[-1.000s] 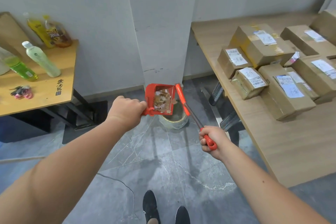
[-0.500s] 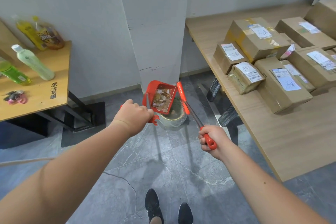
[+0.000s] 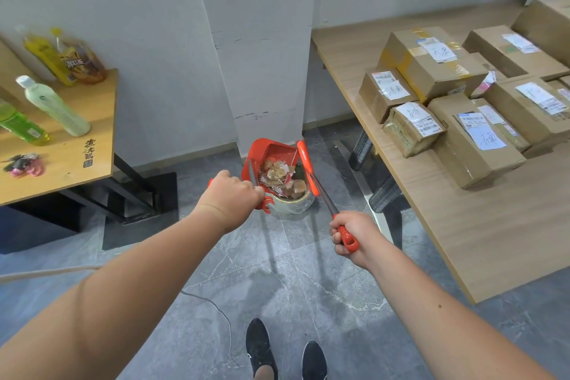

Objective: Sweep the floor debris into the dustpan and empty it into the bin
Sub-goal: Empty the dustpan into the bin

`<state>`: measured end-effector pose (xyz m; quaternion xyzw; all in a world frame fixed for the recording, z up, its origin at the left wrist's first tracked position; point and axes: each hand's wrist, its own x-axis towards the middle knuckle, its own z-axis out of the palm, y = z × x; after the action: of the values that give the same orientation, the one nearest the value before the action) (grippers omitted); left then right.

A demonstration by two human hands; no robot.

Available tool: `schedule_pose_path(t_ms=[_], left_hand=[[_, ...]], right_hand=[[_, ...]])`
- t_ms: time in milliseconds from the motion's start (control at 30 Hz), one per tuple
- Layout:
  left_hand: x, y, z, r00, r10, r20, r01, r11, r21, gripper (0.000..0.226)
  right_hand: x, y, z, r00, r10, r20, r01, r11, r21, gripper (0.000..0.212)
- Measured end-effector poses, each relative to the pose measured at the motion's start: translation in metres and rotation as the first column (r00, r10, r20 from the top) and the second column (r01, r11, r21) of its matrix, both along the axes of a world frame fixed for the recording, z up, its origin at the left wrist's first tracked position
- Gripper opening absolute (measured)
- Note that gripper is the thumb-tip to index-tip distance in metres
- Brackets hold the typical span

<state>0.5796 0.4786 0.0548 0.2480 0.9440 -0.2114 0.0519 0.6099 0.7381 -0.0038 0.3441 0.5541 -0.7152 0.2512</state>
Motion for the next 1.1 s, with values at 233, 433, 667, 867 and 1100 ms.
schedule_pose_path(t_ms=[233,433,667,867,1100], left_hand=[[0.002,0.007,-0.001,1.000,-0.008,0.008,0.007,1.000,0.017,0.012],[0.002,0.015,0.001,0.998,-0.050,0.028,0.050,0.999,-0.012,0.012],[-0.002,0.037,0.001,0.993,-0.114,0.031,0.116,0.992,-0.057,0.015],[-0.003,0.056,-0.010,0.979,-0.191,0.074,0.196,0.978,-0.077,0.012],[0.000,0.068,-0.010,0.945,-0.314,0.089,0.324,0.936,-0.141,0.015]], right_hand=[[-0.001,-0.004,0.002,1.000,0.011,0.006,-0.011,1.000,0.004,0.020],[-0.008,-0.006,0.006,0.999,0.029,0.017,-0.030,0.999,0.023,0.018],[-0.021,-0.012,0.009,0.999,0.034,0.033,-0.035,0.999,0.031,0.014],[-0.019,-0.012,0.007,0.999,0.023,0.042,-0.024,1.000,0.010,0.013],[-0.019,-0.015,0.011,0.999,0.000,0.049,0.000,1.000,-0.008,0.017]])
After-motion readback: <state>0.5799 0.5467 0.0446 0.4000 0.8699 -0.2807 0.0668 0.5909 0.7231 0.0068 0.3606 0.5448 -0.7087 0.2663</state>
